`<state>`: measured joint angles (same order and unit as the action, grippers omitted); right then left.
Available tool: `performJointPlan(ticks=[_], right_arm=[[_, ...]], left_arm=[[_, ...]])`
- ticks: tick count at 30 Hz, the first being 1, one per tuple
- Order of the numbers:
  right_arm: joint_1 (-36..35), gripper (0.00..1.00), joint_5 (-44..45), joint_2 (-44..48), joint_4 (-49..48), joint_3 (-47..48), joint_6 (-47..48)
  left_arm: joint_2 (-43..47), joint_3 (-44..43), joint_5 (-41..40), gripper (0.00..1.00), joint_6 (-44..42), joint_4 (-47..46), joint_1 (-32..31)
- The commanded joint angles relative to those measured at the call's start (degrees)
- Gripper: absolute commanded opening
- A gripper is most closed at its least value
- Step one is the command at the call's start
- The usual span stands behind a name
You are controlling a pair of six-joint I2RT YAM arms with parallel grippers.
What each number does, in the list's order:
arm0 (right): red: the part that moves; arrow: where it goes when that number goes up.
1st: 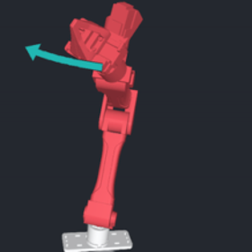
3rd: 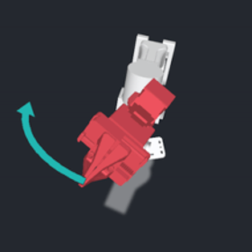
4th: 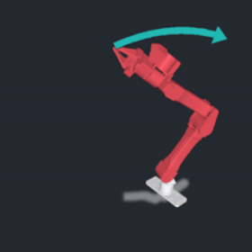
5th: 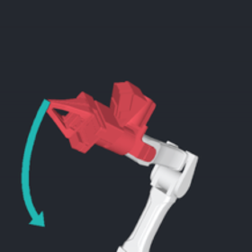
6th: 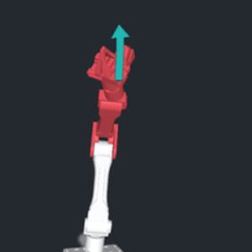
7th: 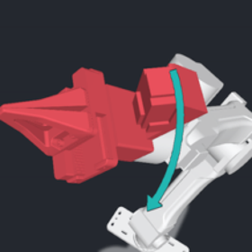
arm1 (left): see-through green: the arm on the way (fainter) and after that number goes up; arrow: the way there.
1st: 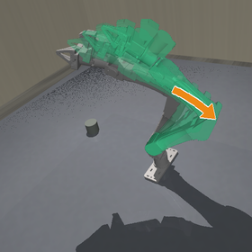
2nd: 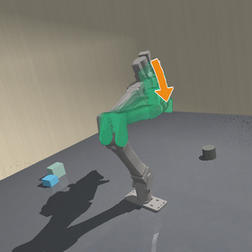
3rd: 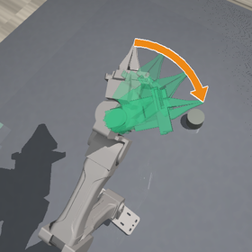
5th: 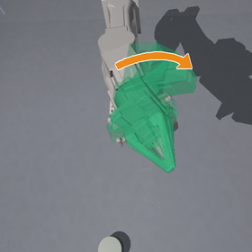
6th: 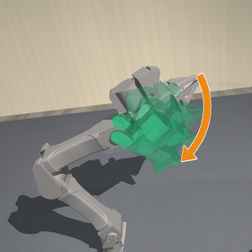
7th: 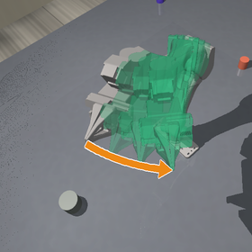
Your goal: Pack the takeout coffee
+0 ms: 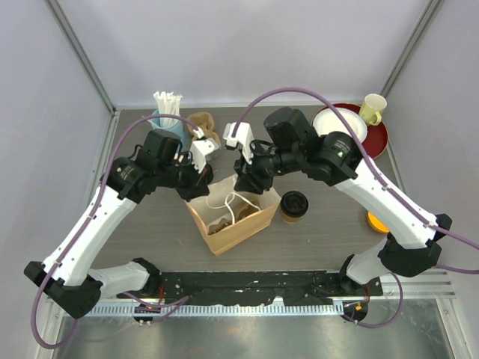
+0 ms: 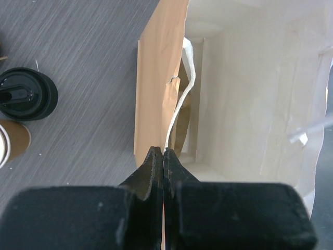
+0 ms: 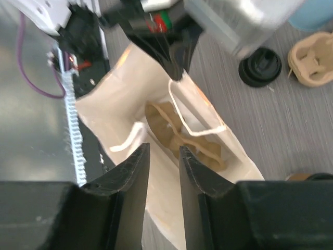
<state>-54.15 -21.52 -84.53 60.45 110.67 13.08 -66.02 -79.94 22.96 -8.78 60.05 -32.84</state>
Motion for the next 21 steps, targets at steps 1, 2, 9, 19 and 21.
performJointPlan(ticks=[1,2,9,19,21], right_arm=[[0.27,0.32,3.58,-1.16,-1.19,-5.8,5.99],[-0.25,0.32,4.63,-1.6,-2.08,-6.08,5.29],[-5.08,0.34,5.96,-3.18,-3.23,-9.68,12.56],[-6.84,0.39,5.78,-5.29,-2.96,-16.35,20.84],[-6.85,0.4,6.57,-5.38,-3.84,-18.29,21.28]], left_arm=[[0.19,-0.48,2.53,0.0,3.58,-3.27,1.55],[0.19,-0.74,2.44,0.0,3.85,-3.27,1.72],[0.37,-0.48,3.85,0.0,3.06,-3.53,1.73],[-1.31,-0.22,3.93,0.0,2.45,-5.03,3.75],[-1.13,0.75,5.5,0.0,3.59,-5.47,4.01]])
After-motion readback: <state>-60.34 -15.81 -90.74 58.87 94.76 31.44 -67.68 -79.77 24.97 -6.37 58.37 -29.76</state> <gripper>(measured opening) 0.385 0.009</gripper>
